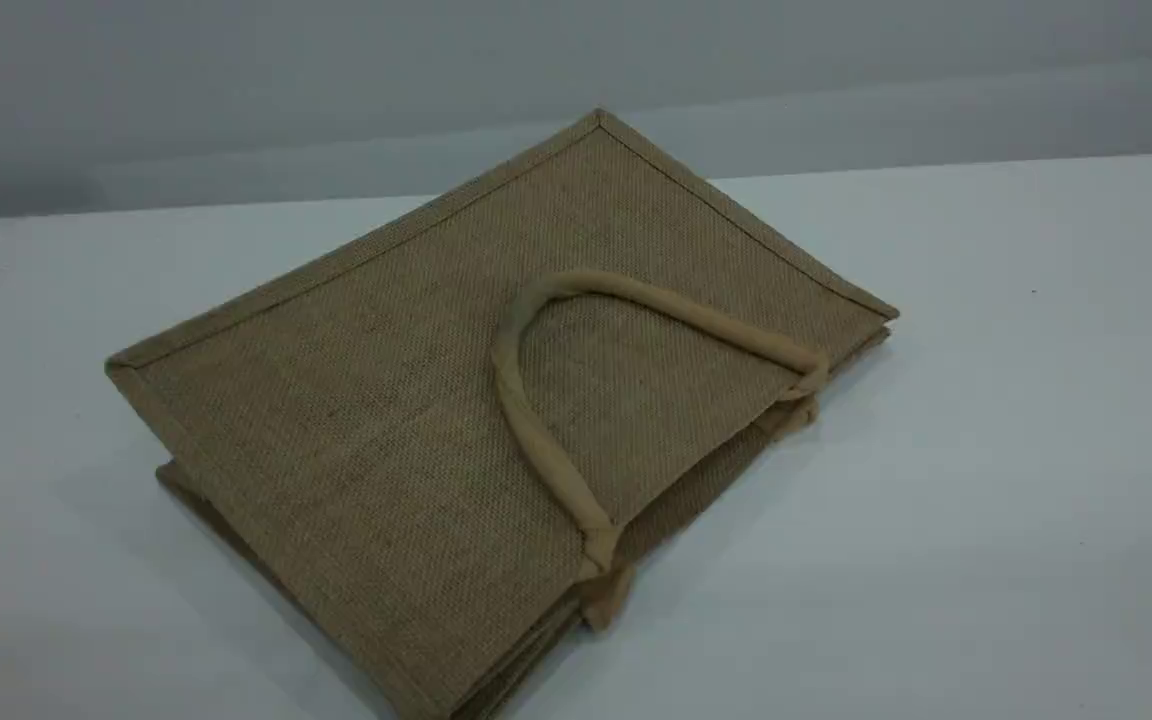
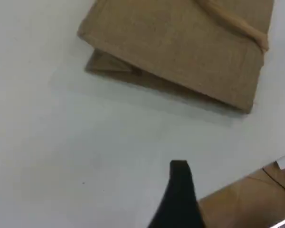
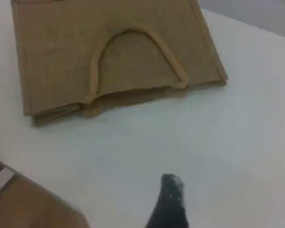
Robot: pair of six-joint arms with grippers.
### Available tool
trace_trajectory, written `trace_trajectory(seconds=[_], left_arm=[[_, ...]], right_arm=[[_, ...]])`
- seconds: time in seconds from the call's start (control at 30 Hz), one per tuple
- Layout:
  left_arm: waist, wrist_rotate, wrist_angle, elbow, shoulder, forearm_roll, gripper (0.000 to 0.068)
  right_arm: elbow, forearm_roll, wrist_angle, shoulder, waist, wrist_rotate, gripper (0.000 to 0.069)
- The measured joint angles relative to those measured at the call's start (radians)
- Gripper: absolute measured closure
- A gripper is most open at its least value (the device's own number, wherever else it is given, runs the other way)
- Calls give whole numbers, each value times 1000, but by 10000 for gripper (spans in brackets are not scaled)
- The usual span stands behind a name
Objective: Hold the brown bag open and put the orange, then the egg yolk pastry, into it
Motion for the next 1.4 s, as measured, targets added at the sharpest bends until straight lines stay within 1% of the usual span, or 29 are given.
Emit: trace_trajectory(seconds=[0.2,0.43,0.9,0.97,1.07,1.17,1.23,1.3,1.4], left_arm=[[0,-16,-47,28,0,0,153],[0,-22,-46,28,0,1,172],[1,-19,-45,28,0,0,177],[20,-16,-45,28,-1,-1,177],[84,-16,-44,28,-13,-2,177],[147,-16,-44,28,-48,-2,178],[176,-16,-43,28,-84,-2,178],[196,-16,-43,28,-114,-2,178],[201,-16,-43,28,-146,-3,178]], right_arm=[[0,0,2,0,0,0,160],[0,-1,2,0,0,0,160],[0,2,2,0,0,0,160],[0,2,2,0,0,0,160],[0,3,2,-7,-14,0,160],[0,9,3,-37,-67,0,160],[0,13,3,-61,-109,0,160],[0,14,3,-77,-143,0,160],[0,24,3,-81,-178,0,160]])
